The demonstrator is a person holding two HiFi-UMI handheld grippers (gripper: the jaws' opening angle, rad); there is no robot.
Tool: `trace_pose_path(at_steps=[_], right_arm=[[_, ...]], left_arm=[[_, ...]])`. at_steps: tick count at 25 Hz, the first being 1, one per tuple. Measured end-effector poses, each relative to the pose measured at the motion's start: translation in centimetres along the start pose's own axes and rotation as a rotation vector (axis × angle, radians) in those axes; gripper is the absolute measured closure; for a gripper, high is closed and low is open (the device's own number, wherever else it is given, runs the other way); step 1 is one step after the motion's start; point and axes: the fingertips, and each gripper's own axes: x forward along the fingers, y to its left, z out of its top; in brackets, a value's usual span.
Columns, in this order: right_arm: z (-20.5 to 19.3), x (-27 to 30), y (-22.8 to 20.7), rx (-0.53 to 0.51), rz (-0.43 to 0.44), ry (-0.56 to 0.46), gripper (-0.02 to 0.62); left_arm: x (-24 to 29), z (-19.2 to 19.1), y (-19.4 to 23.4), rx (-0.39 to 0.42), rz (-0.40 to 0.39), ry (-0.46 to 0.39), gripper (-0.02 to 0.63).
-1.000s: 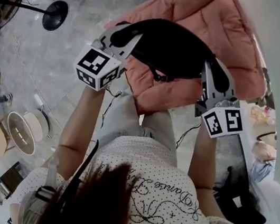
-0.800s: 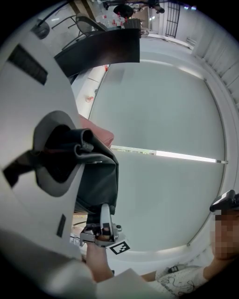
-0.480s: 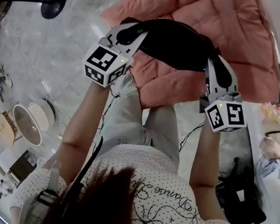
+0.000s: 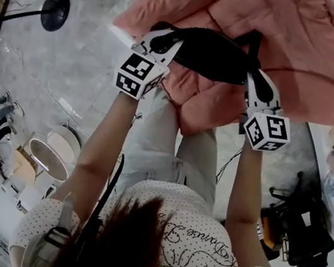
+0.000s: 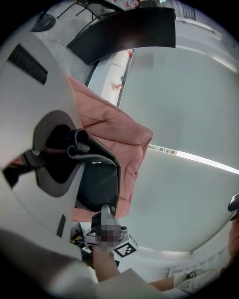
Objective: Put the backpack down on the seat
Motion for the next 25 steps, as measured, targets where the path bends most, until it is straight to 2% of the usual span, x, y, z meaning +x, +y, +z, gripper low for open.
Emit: trace_pose_path(at_steps=[9, 17, 22, 25], right_arm=[[-8.8, 3.0, -4.0, 0.152, -0.126, 0.109, 0.528], [-15.0, 5.4, -7.2, 0.219, -0.190, 0.202, 0.526], [-16.4, 7.3, -7.3, 0.222, -0.184, 0.227, 0.525], [-16.7, 8.2, -7.7, 0.210, -0.194, 0.221, 0.523]], left_arm=[[7.8, -5.5, 1.2, 0.100, -0.101, 0.125, 0.583], [13.4, -11.5, 1.7, 0.039, -0.123, 0.217, 0.571], [14.9, -13.6, 3.1, -0.013, -0.140, 0.220, 0.563], [15.5, -13.9, 3.8, 0.025, -0.133, 0.214, 0.555]])
